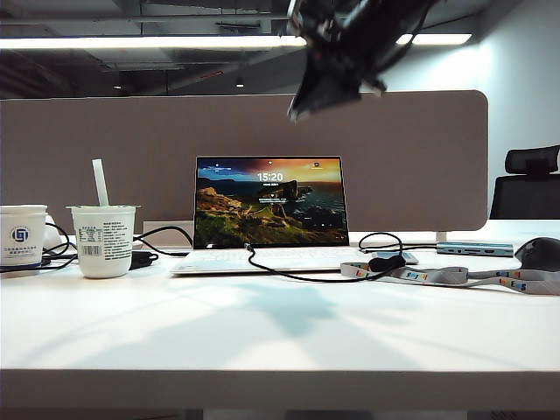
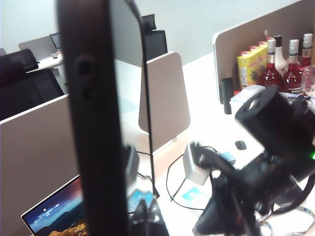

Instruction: Pick up the black phone, pick up the charger plug, insert the charger plug into the phone's charging port, and finally place the connected phone back on the desk.

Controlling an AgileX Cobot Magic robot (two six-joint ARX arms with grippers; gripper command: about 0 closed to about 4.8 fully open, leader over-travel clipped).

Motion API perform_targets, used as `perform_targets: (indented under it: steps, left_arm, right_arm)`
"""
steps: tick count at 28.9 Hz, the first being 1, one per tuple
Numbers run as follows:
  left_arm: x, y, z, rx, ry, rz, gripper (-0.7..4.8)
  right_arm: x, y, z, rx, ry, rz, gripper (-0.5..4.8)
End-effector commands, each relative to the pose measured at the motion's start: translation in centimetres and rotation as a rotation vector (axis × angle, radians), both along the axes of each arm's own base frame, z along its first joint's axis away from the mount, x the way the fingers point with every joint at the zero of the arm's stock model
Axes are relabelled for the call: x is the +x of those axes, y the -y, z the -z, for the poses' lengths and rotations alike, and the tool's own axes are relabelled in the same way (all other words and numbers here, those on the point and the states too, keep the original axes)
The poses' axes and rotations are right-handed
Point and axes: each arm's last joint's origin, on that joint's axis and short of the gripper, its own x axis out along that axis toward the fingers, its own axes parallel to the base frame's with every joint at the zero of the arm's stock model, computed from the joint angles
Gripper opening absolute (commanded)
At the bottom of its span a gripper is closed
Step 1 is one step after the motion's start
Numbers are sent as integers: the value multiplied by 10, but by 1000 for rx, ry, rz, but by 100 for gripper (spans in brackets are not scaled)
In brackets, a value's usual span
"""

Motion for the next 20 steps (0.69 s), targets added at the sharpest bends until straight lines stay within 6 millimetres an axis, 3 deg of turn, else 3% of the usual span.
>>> perform_targets:
  steps: [1, 9, 20]
  left_arm:
    - [-4, -2, -9, -38, 48, 2, -6]
    - [-4, -2, -9, -38, 47, 2, -7]
    - [-4, -1, -9, -37, 47, 2, -6]
  right_arm:
    - [8, -7, 22, -10, -69, -26, 266]
    - [25, -15, 72, -107, -118, -96, 273]
    - [38, -22, 110, -127, -157, -118, 264]
